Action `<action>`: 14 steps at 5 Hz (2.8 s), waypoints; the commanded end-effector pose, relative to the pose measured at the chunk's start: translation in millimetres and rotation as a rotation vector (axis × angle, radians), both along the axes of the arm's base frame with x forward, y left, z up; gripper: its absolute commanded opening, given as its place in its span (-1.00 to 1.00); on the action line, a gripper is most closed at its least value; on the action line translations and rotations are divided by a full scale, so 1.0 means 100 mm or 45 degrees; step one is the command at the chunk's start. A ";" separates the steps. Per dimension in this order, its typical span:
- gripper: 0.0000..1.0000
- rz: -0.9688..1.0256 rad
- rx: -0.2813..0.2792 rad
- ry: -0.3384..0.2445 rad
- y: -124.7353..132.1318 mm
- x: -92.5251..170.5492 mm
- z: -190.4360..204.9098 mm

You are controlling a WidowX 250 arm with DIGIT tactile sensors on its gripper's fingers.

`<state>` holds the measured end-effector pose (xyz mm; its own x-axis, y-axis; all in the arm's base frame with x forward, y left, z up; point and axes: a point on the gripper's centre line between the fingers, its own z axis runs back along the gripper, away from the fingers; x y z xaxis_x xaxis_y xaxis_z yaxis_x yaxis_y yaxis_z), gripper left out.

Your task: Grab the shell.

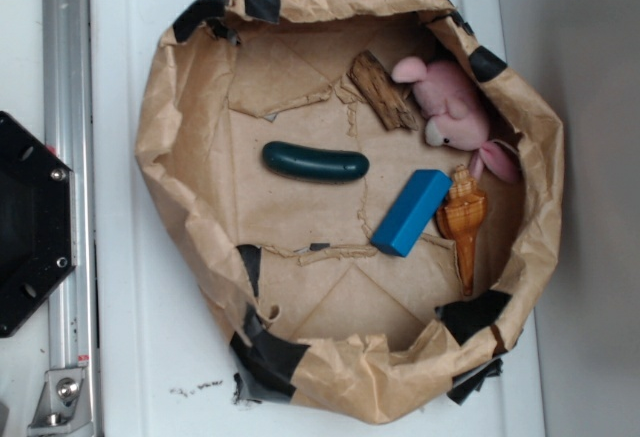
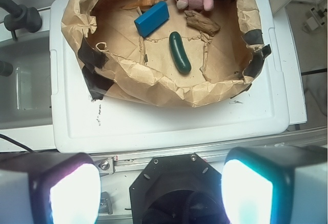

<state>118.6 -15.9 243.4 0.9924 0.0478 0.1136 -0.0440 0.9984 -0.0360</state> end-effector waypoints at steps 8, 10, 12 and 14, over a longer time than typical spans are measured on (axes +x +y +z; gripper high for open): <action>1.00 0.497 -0.257 -0.086 0.60 1.52 -1.18; 1.00 0.578 -0.365 -0.300 0.54 1.82 -1.36; 1.00 0.388 -0.427 -0.271 0.22 2.27 -1.72; 1.00 0.283 -0.411 -0.253 0.02 2.43 -1.84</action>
<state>349.6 -7.4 38.4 0.9167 0.3616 0.1700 -0.2833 0.8882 -0.3618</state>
